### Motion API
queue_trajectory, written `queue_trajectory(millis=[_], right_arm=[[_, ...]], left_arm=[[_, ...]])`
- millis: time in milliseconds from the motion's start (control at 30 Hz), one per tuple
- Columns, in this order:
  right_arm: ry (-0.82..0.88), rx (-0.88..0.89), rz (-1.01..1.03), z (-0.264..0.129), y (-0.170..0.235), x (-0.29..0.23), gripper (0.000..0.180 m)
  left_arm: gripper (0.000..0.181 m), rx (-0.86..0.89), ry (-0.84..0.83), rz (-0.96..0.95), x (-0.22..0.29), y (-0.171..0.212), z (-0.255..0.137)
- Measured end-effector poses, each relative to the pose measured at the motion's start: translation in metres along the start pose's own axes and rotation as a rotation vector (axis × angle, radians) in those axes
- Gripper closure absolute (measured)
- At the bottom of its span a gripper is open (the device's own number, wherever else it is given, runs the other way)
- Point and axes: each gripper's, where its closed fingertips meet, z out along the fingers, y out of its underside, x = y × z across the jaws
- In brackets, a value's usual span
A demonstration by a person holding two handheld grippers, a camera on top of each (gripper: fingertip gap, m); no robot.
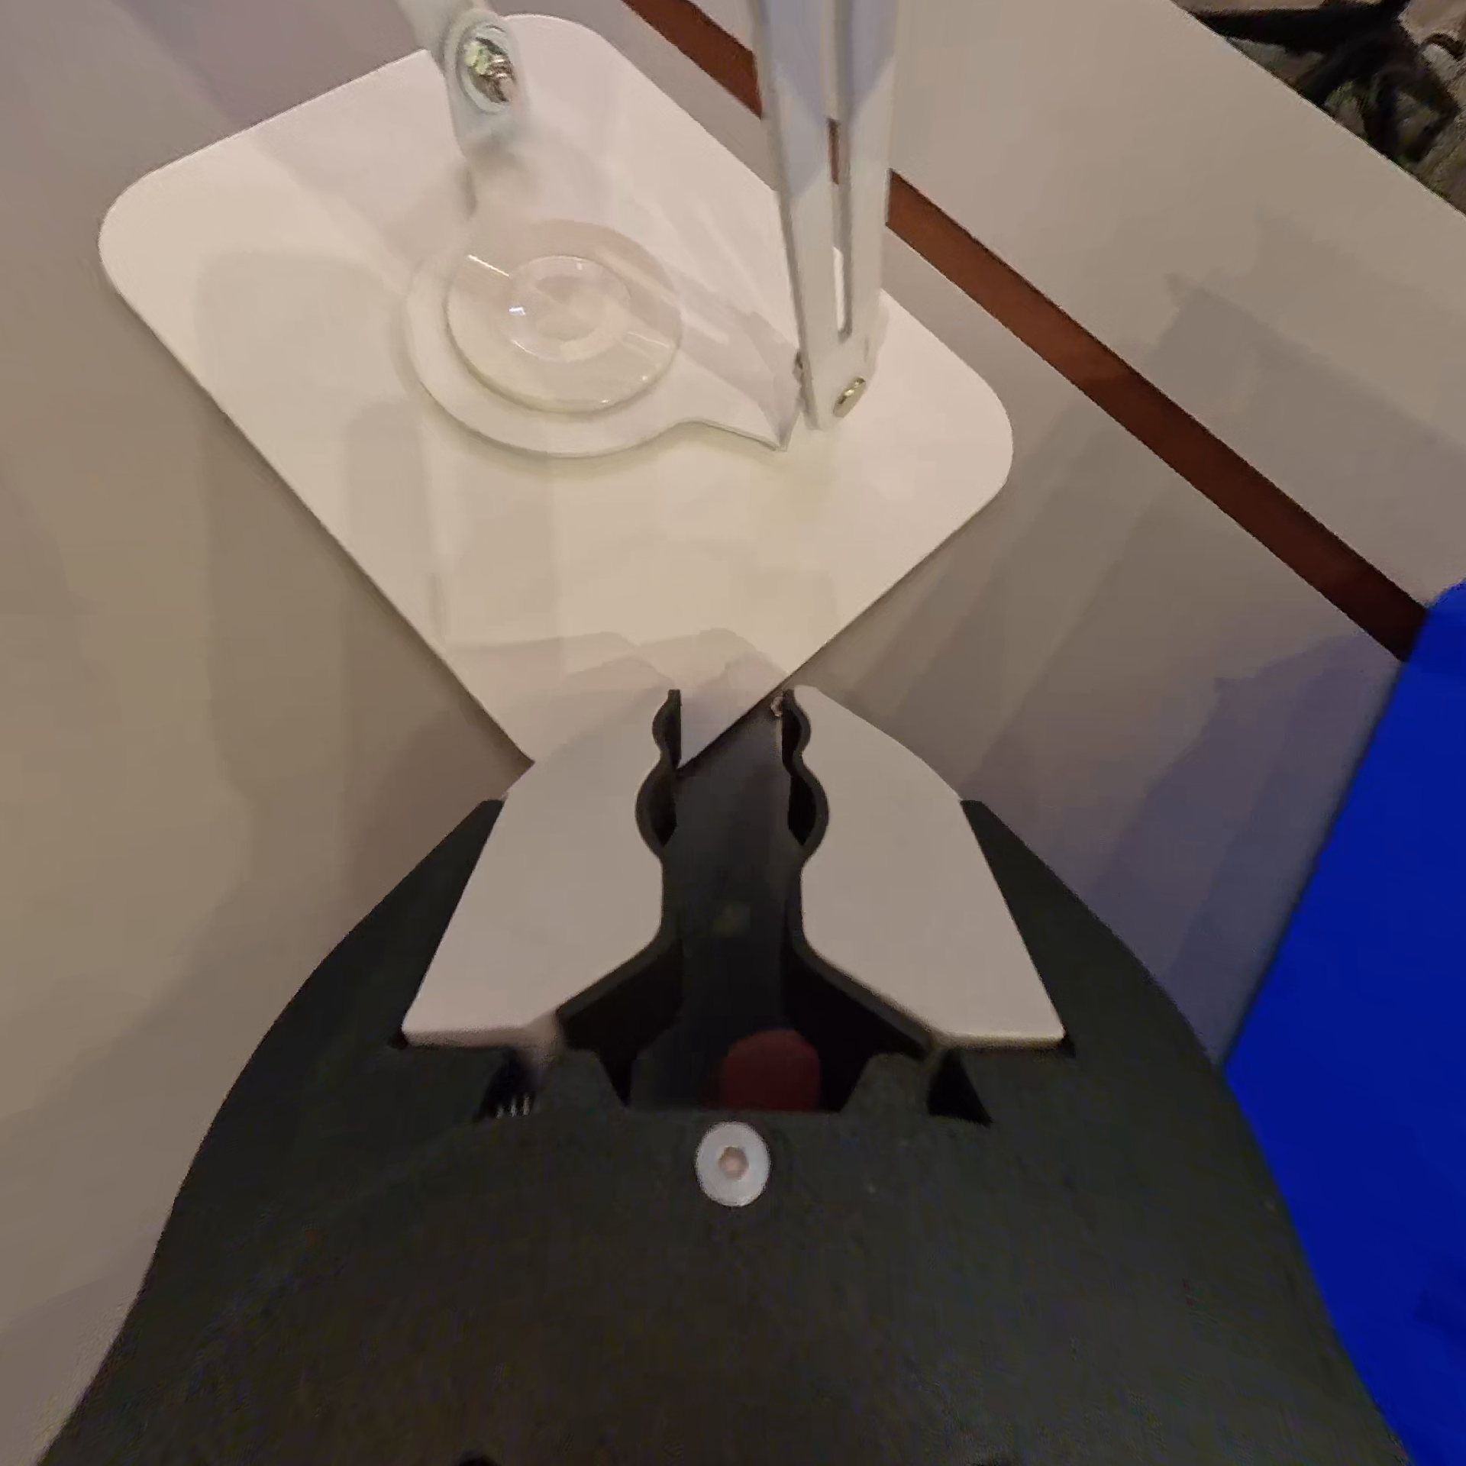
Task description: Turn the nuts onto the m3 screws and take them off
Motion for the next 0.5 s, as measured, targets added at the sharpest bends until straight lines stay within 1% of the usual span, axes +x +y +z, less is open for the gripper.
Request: queue_trajectory(millis=[167,333,500], right_arm=[[-0.059,-0.008,0.010,0.002,0.000,-0.003,0.138],[-0.117,-0.020,0.035,0.003,0.000,-0.008,0.130],[-0.146,-0.030,0.051,0.002,0.003,-0.014,0.128]], left_arm=[[0.177,-0.006,0.002,-0.003,0.000,0.002,0.000],[0.177,-0.008,0.003,-0.005,-0.001,0.003,0.000],[0.177,-0.009,0.008,-0.008,0.000,0.004,0.001]])
